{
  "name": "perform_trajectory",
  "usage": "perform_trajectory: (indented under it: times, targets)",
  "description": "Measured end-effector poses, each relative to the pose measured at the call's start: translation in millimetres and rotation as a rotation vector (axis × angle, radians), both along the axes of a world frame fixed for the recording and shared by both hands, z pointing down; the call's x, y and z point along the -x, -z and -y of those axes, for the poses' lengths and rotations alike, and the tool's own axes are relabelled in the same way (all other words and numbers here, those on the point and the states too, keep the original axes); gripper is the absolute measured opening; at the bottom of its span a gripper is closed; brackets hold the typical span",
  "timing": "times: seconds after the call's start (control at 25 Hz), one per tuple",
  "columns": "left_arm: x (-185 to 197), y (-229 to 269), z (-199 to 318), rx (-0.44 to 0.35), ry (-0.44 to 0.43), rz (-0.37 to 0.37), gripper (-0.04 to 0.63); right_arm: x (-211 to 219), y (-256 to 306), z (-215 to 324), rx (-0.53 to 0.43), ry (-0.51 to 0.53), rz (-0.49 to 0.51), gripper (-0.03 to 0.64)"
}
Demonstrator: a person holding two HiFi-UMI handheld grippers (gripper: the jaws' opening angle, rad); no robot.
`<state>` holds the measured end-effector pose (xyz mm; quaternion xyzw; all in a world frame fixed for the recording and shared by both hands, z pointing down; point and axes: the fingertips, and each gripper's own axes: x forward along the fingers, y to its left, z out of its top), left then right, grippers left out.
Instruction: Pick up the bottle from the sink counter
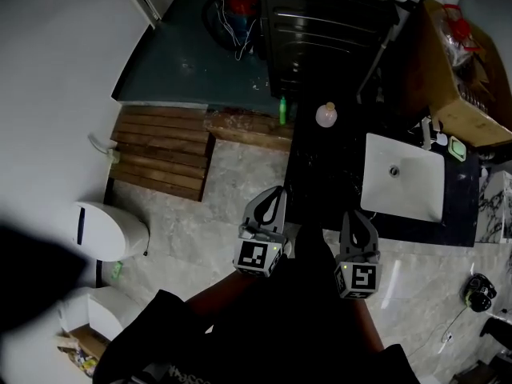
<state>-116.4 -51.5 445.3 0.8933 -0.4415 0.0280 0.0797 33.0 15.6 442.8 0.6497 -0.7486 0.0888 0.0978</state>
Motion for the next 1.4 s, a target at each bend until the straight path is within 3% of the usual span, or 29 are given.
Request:
perform_trajectory:
  times: [0.56, 1.2, 1.4]
  targets:
    - [-68.1, -19.0, 74.2, 0.059, -0.034, 0.025, 0.017, -45.0, -7.5, 104.5, 0.015, 0.059, 0.058, 0.038]
    - [-129.1, -65.9, 154.1, 0.091, 0.001, 0.082, 0.017, -83.0, -41.1, 168.8, 0.063, 0.12, 0.099, 0.04]
    - [-142.0, -84.0, 170.3, 0.097, -0.002, 0.131, 0.017, -92.8, -51.9, 188.9, 0.062, 0.131, 0.093, 0.04]
